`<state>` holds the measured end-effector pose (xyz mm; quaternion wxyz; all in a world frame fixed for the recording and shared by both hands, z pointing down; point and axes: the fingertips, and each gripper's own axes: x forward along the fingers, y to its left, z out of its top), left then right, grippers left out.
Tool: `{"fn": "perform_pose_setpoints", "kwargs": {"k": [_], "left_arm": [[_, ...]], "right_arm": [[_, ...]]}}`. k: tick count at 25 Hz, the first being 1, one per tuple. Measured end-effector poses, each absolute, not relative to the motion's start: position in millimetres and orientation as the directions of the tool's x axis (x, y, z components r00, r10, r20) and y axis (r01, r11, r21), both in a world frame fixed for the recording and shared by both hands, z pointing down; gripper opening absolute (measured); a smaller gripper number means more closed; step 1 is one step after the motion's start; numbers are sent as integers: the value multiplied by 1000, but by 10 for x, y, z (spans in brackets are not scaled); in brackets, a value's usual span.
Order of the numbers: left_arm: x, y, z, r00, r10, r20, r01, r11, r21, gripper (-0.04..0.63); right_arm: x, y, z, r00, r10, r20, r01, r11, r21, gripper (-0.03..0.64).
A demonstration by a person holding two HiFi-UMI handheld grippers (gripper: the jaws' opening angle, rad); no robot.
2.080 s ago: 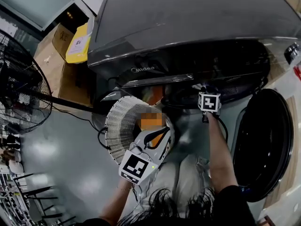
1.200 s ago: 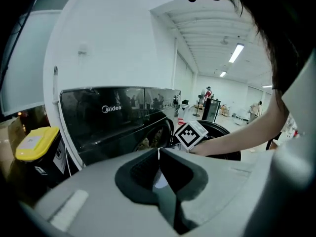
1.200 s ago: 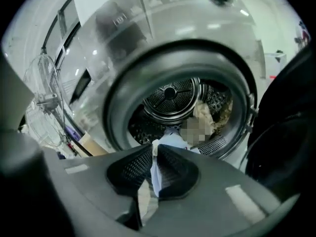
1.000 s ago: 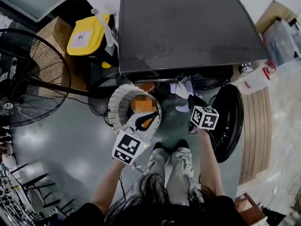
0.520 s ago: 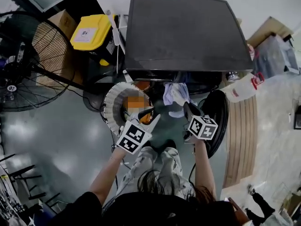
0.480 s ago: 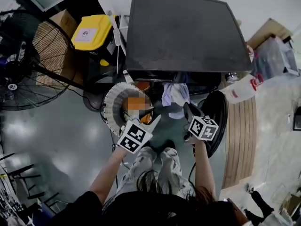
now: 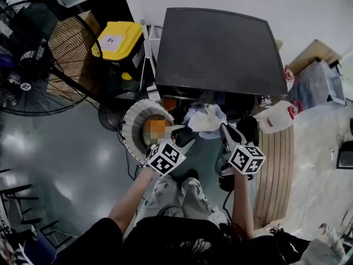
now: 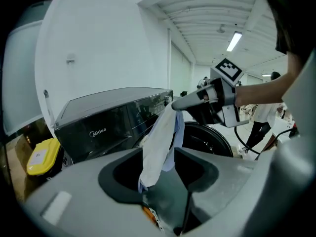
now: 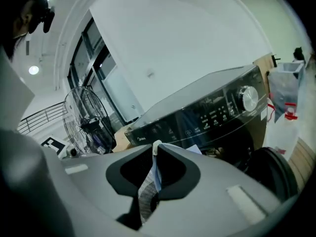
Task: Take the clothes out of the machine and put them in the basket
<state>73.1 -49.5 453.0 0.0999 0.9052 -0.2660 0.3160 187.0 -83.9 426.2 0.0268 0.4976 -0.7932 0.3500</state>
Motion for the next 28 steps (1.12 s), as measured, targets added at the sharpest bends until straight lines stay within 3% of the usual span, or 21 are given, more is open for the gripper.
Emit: {"fn": "perform_pose_setpoints", "kwargs": {"k": [11, 22, 23, 25, 27, 28], "left_arm": [[1148, -408, 4685, 671, -346, 655, -473, -881, 18, 357], [1384, -605, 5045, 605, -364, 708, -533, -846, 21, 371], [1415, -623, 5028, 609, -370, 702, -538, -842, 23, 355], [1474, -659, 4958, 628, -392, 672, -556, -831, 34, 251], [1501, -688, 4879, 652, -420, 631, -585, -808, 66, 39], [1495, -697, 4848, 661, -432, 614, -600, -795, 87, 22]], "right_arm": [[1909, -727, 3244, -613, -766, 196, -720, 438, -538, 57], [1923, -514, 1990, -709, -703, -53, -603, 644, -471, 57], [1937, -492, 1879, -714, -695, -79, -589, 659, -468, 57], [1972, -459, 1734, -720, -686, -105, -580, 677, -453, 57], [2005, -444, 1717, -720, -689, -87, -601, 681, -419, 57], [2021, -439, 1731, -719, -691, -77, -610, 680, -406, 57]]}}
